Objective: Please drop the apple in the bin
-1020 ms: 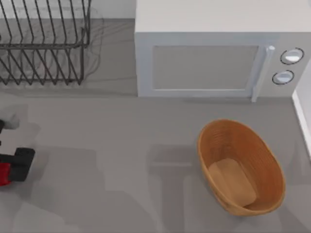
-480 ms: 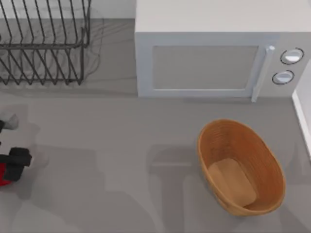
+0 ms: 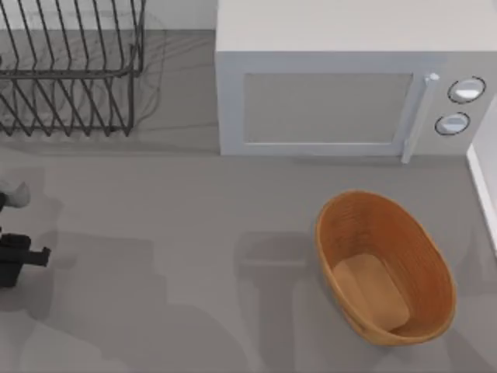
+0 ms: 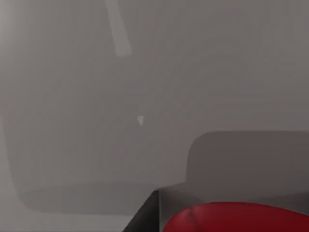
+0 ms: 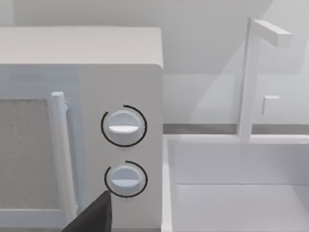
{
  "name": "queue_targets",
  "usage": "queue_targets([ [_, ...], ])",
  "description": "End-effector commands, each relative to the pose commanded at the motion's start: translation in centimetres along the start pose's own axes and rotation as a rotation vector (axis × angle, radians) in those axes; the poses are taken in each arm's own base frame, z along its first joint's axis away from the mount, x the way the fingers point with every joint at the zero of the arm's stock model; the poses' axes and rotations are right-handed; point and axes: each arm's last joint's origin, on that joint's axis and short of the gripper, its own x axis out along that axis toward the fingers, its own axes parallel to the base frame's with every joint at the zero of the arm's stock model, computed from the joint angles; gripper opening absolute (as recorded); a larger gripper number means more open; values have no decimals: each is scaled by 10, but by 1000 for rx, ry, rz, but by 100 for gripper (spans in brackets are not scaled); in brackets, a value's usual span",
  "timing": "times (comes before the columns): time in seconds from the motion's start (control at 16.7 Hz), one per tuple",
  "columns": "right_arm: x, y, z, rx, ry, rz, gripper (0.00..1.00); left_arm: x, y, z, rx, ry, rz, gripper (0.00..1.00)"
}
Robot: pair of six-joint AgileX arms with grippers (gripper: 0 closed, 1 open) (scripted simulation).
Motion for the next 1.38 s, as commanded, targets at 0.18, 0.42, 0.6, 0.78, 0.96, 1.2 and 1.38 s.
queue_targets([
  [0.18,0,0,0,0,0,0,100,0,0,0,0,0,0,0],
  [0.42,0,0,0,0,0,0,100,0,0,0,0,0,0,0],
  [0.6,0,0,0,0,0,0,100,-5,2,2,6,-11,24,0],
  [0.78,0,0,0,0,0,0,100,-21,4,10,7,-16,24,0],
  [0.96,0,0,0,0,0,0,100,-56,5,19,10,-5,19,0],
  [1.2,0,0,0,0,0,0,100,-115,2,18,8,22,13,0],
  [1.38,0,0,0,0,0,0,100,-148,-1,14,7,-3,22,0],
])
